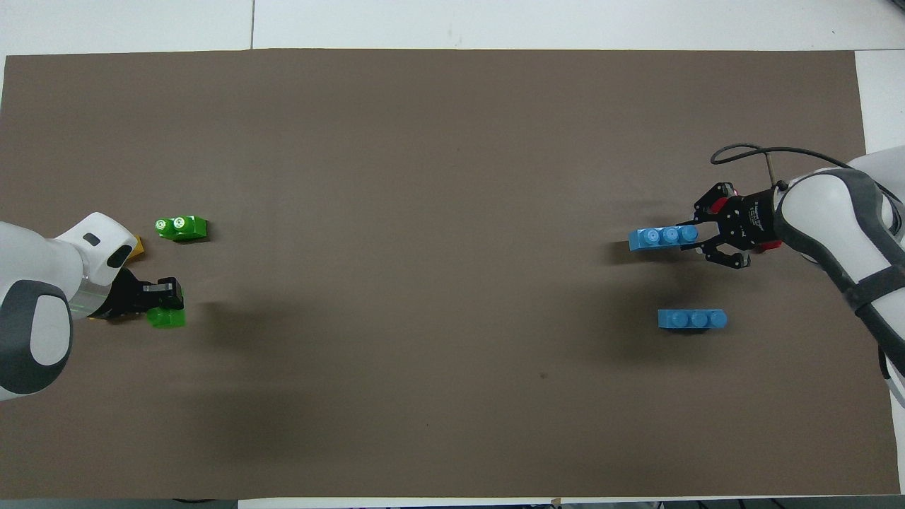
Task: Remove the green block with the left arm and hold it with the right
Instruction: 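Carry the green brick near the yellow bricks while the right gripper carries blue near red, then lower and release the green brick and the blue brick from both grippers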
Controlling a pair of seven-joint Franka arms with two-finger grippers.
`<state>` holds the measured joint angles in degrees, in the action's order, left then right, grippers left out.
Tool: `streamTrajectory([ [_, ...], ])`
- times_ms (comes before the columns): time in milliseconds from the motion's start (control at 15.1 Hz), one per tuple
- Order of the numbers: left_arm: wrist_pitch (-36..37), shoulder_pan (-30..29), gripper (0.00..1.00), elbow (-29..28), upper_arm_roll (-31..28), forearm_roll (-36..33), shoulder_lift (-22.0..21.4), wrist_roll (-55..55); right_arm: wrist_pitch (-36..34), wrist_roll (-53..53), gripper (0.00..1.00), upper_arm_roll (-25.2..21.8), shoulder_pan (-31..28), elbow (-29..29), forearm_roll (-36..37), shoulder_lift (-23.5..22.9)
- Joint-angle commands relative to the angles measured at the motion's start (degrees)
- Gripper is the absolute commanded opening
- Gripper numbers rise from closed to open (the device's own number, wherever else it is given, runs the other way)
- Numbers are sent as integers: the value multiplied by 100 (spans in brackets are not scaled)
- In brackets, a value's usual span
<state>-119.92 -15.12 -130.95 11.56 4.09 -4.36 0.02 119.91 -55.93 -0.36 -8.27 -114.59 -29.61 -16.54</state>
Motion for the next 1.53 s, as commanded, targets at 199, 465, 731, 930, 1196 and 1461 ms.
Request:
streamTrajectory([
  [199,-742,-61,0,-518,48,101,163,209,392,-14,0,80,-96,-265,87,45],
  [465,-1077,-26,0,-712,57,101,207,209,366,-23,0,80,-228,-266,87,45],
  [731,-1139,-17,0,-712,57,101,268,174,401,-23,0,71,-325,-301,87,54],
  [930,-1201,9,15,-721,57,101,269,147,445,-41,0,80,-290,-370,87,71],
  [1196,-1201,18,51,-721,57,101,269,42,752,-23,0,89,-255,-599,87,107],
  [1461,-1104,18,100,-643,57,101,269,24,718,-50,0,89,-246,-617,87,115],
])
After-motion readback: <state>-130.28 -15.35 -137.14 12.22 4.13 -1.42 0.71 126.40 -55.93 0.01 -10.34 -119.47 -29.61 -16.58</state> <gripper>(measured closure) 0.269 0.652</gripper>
